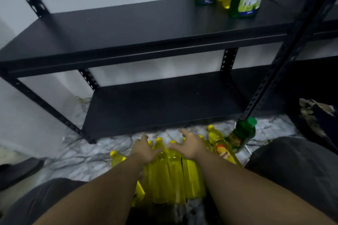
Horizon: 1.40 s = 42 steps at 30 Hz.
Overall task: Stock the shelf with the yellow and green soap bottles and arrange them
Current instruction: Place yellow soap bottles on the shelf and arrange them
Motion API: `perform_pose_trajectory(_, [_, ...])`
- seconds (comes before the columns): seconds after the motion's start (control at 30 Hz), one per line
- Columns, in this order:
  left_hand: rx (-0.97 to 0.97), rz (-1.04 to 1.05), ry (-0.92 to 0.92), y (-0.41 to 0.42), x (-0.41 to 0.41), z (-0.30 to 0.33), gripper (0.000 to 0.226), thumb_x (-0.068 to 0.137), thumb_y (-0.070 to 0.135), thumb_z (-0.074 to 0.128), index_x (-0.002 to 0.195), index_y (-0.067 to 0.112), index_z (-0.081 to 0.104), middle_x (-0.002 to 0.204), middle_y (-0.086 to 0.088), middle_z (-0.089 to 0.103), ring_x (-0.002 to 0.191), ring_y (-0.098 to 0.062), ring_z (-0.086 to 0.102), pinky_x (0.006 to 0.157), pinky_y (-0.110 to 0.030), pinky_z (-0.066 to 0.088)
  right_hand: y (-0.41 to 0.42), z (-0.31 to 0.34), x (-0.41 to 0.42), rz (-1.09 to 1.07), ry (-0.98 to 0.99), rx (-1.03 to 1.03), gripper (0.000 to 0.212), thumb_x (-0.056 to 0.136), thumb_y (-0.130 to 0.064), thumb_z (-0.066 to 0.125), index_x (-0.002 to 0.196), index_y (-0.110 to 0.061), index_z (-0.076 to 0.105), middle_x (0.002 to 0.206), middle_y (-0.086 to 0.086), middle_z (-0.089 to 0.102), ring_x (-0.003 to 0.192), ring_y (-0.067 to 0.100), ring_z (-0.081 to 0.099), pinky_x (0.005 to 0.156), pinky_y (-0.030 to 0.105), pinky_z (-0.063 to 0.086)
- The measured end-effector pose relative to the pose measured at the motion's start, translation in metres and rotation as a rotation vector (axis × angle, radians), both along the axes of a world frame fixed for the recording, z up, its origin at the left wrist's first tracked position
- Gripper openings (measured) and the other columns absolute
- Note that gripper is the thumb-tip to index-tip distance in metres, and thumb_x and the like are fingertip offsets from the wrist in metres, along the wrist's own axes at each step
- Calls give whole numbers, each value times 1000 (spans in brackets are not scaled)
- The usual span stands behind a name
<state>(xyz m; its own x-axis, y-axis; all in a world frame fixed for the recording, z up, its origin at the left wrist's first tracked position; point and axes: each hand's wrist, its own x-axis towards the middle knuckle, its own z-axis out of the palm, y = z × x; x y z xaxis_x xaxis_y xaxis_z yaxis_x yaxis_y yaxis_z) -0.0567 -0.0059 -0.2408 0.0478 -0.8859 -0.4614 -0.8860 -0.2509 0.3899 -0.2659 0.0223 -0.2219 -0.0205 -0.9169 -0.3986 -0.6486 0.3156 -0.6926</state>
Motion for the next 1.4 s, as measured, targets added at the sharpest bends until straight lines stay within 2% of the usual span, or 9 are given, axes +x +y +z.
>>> perform_pose_trajectory(0.27, [149,230,-40,41,58,-68,93,84,70,68,150,11,38,147,-20,51,138,-37,48,105,-42,44,7,-70,83,17,-6,134,89,75,-67,78,146,-22,50,131,5,67,126,28,60,97,33,50])
perform_pose_trajectory(0.43, [167,463,-99,55,102,-97,81,81,64,74,138,12,47,136,-21,51,128,-40,53,103,-44,45,1,-92,112,-44,118,206,109,73,-70,77,158,-18,33,147,12,52,136,32,50,105,37,45])
perform_pose_trajectory(0.53, [186,581,-28,60,126,-115,88,80,58,79,145,12,41,140,-25,48,130,-44,50,105,-46,44,-3,-104,128,-97,248,217,114,70,-71,79,158,-17,31,154,15,41,141,36,43,109,41,41])
perform_pose_trajectory(0.67, [209,645,134,63,131,-130,81,78,52,83,137,13,43,133,-20,58,124,-39,57,89,-38,46,-2,-120,138,-140,362,215,117,70,-67,81,160,-15,25,157,18,38,143,38,38,113,43,38])
perform_pose_trajectory(0.87, [230,712,248,64,121,-145,101,65,59,91,140,19,35,121,-12,68,110,-36,67,83,-41,54,4,-134,143,-269,253,210,110,75,-49,86,162,-30,21,138,16,60,125,37,59,95,40,50])
perform_pose_trajectory(1.1, [177,782,267,66,121,-138,84,65,44,89,132,25,43,112,-9,69,97,-36,70,85,-50,60,3,-132,141,-276,255,188,110,77,-48,85,163,-24,21,130,15,66,120,35,63,88,38,53])
perform_pose_trajectory(1.3, [24,816,343,75,112,-105,83,68,33,90,137,27,45,107,-1,66,105,-33,67,85,-39,53,6,-103,143,-323,102,71,107,71,-42,90,160,-28,32,133,14,65,121,34,61,98,43,53])
perform_pose_trajectory(1.37, [-31,813,376,75,108,-86,80,69,32,90,135,27,46,105,0,68,92,-27,68,81,-36,56,4,-89,142,-300,70,10,108,69,-42,91,159,-30,34,129,13,66,115,33,64,95,43,54])
perform_pose_trajectory(1.4, [-51,810,386,74,105,-76,75,71,31,90,133,26,47,102,2,68,81,-21,67,71,-30,55,3,-81,140,-278,60,-22,108,68,-43,91,159,-31,34,124,13,68,110,32,66,91,43,56])
